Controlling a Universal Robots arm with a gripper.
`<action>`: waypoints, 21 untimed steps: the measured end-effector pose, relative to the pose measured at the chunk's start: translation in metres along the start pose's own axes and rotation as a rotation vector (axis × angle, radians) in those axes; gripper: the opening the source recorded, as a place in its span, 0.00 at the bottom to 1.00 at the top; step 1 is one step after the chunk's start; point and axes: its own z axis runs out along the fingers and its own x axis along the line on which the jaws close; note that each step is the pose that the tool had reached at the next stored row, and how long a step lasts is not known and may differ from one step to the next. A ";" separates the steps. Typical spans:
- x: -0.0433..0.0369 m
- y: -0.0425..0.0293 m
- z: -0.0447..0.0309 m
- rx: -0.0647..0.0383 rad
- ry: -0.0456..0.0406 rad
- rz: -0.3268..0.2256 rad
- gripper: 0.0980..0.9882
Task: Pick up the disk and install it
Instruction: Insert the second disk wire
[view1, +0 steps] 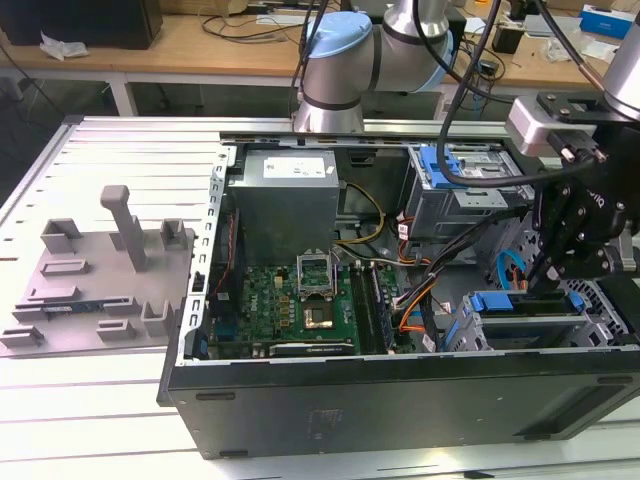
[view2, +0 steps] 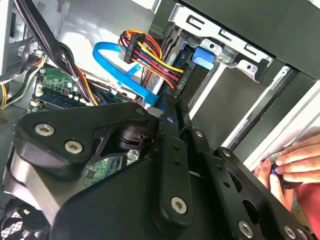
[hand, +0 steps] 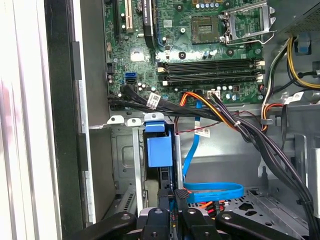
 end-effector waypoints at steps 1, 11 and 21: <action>0.0001 0.0000 0.0003 0.000 0.0000 0.000 0.07; -0.0001 -0.0003 0.0036 0.000 -0.0003 -0.002 0.07; -0.0004 -0.0015 0.0069 0.000 -0.0003 -0.005 0.07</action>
